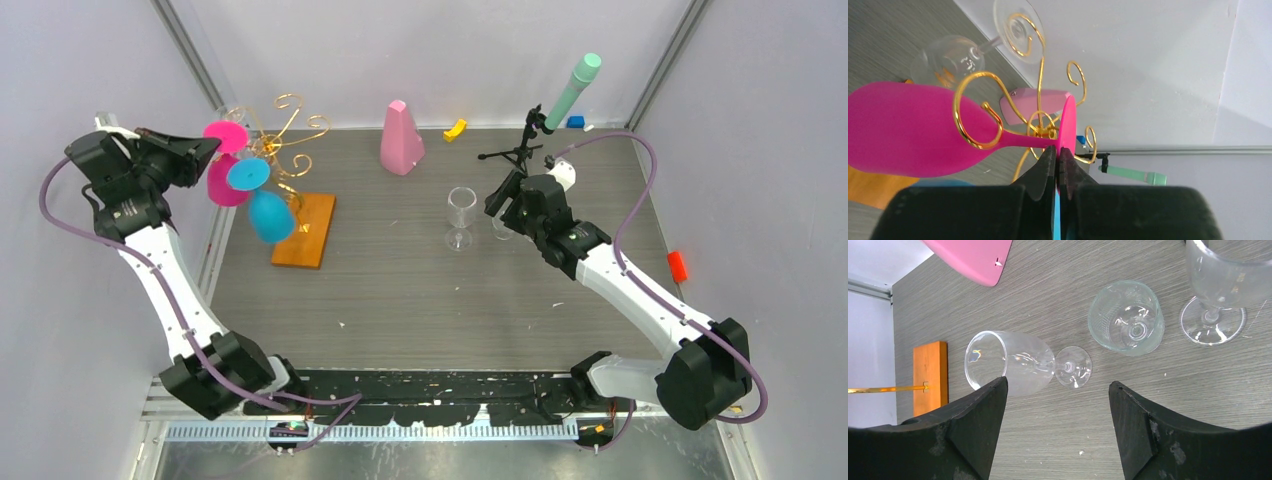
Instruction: Take the wine glass off the wine glass rack
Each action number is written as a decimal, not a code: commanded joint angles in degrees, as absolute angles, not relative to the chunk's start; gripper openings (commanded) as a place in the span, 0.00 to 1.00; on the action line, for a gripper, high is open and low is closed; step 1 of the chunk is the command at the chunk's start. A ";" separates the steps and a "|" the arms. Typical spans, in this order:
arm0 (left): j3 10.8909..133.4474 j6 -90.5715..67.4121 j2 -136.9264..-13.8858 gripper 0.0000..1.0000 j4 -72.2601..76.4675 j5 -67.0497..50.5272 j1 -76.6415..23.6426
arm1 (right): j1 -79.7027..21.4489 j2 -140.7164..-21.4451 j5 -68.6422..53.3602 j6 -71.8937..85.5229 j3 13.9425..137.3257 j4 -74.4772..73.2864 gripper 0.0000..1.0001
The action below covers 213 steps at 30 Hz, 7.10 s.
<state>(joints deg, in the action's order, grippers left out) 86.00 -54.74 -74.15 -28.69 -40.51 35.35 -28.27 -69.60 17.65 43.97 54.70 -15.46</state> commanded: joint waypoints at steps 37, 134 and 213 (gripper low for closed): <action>123.24 -40.85 -72.51 0.00 -47.55 -31.50 35.81 | -27.97 -68.38 13.85 45.65 58.85 -14.18 0.78; 72.86 -24.27 -50.29 0.92 -22.52 -29.50 -14.33 | -29.42 -73.11 -32.24 30.74 74.68 -28.15 0.00; 86.12 -16.08 -58.06 1.00 -48.48 22.85 -1.00 | -22.94 -72.18 23.45 28.85 74.10 -43.53 0.54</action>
